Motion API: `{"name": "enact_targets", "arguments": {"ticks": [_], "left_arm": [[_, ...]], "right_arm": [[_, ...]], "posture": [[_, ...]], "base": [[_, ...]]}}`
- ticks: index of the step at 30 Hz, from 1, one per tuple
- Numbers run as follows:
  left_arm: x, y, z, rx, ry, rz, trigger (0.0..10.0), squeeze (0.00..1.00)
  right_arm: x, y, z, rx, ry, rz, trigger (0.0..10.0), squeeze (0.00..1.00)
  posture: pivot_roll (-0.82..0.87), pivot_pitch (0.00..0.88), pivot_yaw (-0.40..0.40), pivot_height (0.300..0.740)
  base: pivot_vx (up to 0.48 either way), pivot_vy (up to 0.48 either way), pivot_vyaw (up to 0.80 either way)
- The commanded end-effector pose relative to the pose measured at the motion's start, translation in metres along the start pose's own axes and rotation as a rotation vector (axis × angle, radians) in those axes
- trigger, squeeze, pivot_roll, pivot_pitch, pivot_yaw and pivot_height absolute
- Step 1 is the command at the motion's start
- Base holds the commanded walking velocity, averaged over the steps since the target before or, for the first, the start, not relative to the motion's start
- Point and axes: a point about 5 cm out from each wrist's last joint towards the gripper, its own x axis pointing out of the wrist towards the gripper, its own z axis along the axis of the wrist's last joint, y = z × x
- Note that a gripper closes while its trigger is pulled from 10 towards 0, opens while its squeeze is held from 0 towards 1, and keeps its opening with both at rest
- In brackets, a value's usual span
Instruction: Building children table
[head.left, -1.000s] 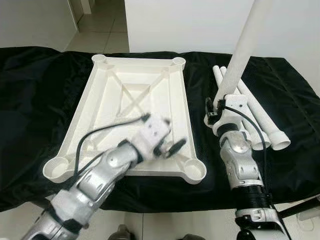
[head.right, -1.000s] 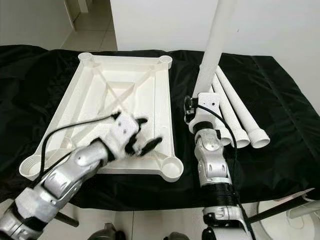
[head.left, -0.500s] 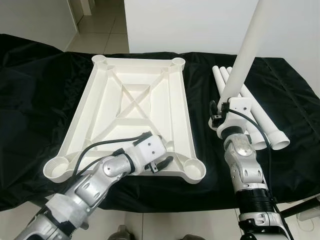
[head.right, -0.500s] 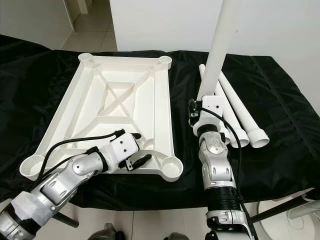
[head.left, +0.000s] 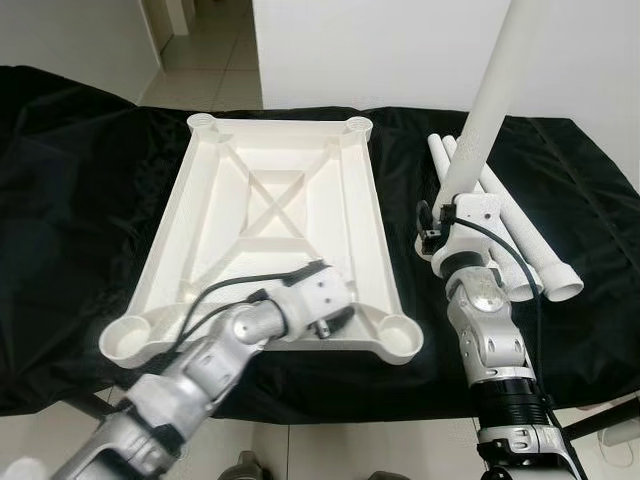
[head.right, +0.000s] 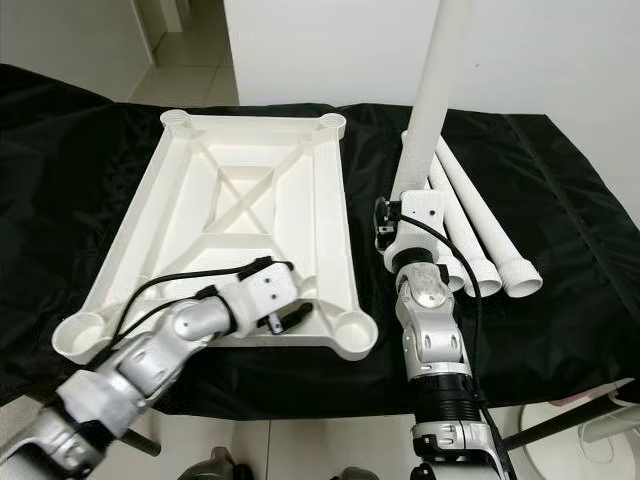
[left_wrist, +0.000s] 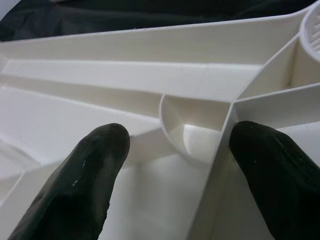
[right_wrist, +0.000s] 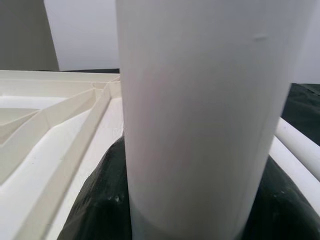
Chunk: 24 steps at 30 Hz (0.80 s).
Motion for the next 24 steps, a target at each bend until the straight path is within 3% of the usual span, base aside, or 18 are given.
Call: {"name": "enact_targets", "arguments": {"ticks": [1,6,10,24], "left_arm": [[0.005,0.000,-0.005,0.006,0.044,0.120,10.0,0.00],[0.020,0.003,0.005,0.016,0.037,0.161,10.0,0.00],[0.029,0.014,0.011,0.020,0.052,0.246,10.0,0.00],[0.035,0.047,0.007,0.041,0.121,0.417,10.0,0.00]], "right_arm": [[-0.001,0.000,0.001,-0.005,0.002,-0.002,10.0,0.00],[-0.002,-0.001,0.001,-0.005,0.000,-0.002,10.0,0.00],[-0.005,-0.001,0.003,0.009,-0.013,0.006,10.0,0.00],[-0.012,0.003,0.005,0.023,-0.043,0.047,10.0,0.00]], "posture": [[-0.09,0.000,0.021,0.740],[-0.10,0.009,0.023,0.740],[-0.10,0.017,0.030,0.740],[-0.11,0.024,0.041,0.740]], "base": [[0.000,0.000,0.00],[0.000,0.000,0.00],[0.000,0.000,0.00],[0.000,0.000,0.00]]}}
